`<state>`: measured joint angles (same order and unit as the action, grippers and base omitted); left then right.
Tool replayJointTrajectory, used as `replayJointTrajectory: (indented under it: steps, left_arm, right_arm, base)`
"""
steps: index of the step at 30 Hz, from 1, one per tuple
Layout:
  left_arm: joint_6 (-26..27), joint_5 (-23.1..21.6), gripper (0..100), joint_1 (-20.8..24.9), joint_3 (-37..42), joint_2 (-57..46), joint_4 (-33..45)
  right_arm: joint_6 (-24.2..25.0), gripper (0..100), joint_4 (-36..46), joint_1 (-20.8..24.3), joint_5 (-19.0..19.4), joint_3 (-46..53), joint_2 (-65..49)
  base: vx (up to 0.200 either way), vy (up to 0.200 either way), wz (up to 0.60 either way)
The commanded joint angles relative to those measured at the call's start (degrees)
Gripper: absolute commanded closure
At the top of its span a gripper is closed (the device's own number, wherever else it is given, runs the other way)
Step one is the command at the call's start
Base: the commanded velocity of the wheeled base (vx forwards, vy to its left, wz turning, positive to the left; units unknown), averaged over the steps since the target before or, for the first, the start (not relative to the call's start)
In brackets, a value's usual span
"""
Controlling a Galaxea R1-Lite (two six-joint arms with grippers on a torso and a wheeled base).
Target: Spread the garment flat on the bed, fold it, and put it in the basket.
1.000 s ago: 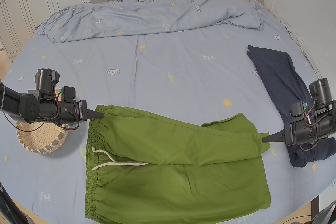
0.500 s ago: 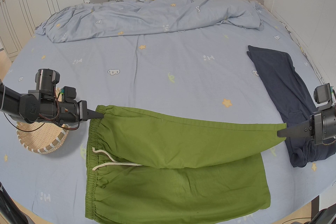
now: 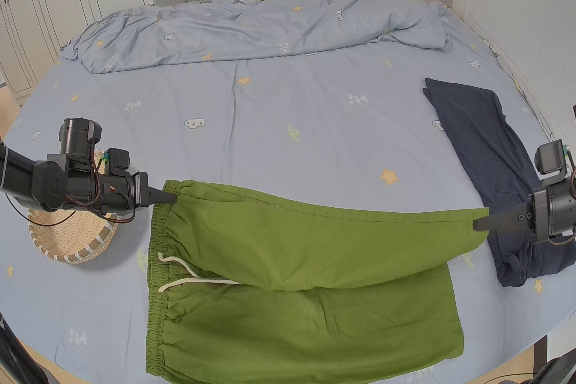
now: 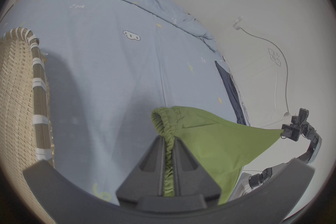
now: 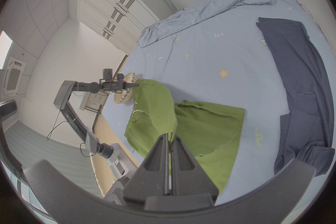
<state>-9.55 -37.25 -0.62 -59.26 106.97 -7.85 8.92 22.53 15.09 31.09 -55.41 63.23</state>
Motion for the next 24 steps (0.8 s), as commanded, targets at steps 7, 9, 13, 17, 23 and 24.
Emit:
replayJointTrajectory:
  steps: [7,9,13,17,23,24]
  left_arm:
    - [0.1,0.1,100,-1.1,-0.1,-0.4,-0.9]
    - [0.1,0.1,100,-1.3,-0.2,-0.4,-1.2]
    - [0.1,0.2,100,-2.0,-0.1,-0.4,-2.2]
    - [0.2,0.2,100,-2.8,-0.2,-0.5,-2.3]
    - [0.2,0.2,100,-3.9,-0.3,-0.5,-3.5]
    - [0.2,0.2,100,-3.9,-0.2,-0.5,-4.0]
  right_arm:
    - [0.0,100,-15.7,-4.5,-6.1,-3.7,16.9]
    - [-0.2,100,-16.7,-4.9,-6.6,-6.4,19.1]
    - [-0.5,100,-17.2,-6.5,-7.2,-12.6,23.2]
    - [-1.2,100,-17.9,-7.0,-10.1,-18.7,26.6]
    - [-4.5,100,-19.3,-6.6,-15.9,-24.6,30.5]
    - [-5.6,100,-20.1,-6.3,-17.7,-26.8,32.3]
  base:
    - [0.000,0.000,0.00]
    - [0.000,0.000,0.00]
    - [0.000,0.000,0.00]
    - [0.000,0.000,0.00]
    - [0.000,0.000,0.00]
    - [0.000,0.000,0.00]
